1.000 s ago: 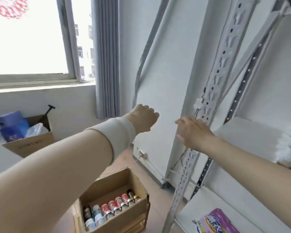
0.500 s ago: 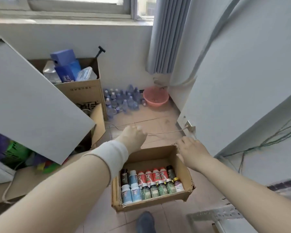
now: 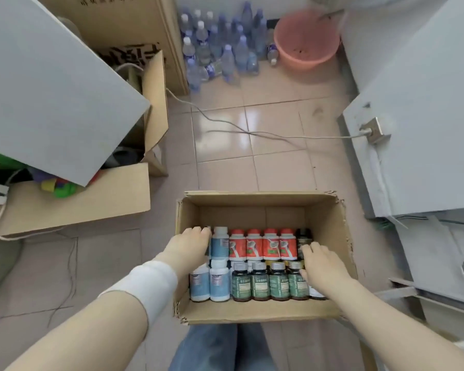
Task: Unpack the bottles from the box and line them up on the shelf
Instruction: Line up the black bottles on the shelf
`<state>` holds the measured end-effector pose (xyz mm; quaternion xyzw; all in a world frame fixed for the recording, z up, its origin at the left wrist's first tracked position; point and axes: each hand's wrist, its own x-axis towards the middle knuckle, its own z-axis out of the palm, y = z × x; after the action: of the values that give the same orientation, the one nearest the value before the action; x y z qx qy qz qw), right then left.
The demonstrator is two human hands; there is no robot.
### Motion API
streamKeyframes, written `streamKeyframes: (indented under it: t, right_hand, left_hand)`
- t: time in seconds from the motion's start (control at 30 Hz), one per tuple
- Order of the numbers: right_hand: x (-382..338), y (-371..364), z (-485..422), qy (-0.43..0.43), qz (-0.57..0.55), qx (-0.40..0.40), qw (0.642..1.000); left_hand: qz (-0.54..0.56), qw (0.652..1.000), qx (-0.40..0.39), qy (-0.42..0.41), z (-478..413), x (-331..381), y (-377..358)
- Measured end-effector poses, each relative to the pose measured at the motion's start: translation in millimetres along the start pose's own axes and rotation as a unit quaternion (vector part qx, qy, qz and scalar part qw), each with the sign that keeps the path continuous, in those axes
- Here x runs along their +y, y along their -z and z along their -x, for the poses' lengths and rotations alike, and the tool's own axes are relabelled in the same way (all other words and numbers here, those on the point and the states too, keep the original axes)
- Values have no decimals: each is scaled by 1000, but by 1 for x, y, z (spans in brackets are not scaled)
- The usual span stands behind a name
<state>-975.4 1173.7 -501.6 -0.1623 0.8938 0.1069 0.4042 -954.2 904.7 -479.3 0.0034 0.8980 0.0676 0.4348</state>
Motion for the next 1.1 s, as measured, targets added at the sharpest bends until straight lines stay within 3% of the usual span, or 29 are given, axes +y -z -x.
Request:
streamKeyframes:
  t: [0.1,0.3,0.5,0.6,0.93,1.1]
  right_hand:
    - [10,-26,-43,-5,-9,-21,1000]
    - [29,-52,-109,-24,14,-27,999]
    - [29,-56,-136,-26,9,-42,999]
    - [30,-54,-138,-28,14,-40,999]
    - [33,-45,-136,-41,-28,-40,998]
    - [33,-37,-128,-69,-171,-30,982]
  left_hand:
    - [35,999,-2,14,-46,-9,-20]
    - [-82,995,-57,10,-107,-17,-42]
    - [-70,991,-113,27,-129,-21,-40]
    - [-20,991,-126,44,-135,-21,-35]
    - [174,979,-61,84,-137,-24,-41]
    - [235,969,-19,78,-130,-23,-40]
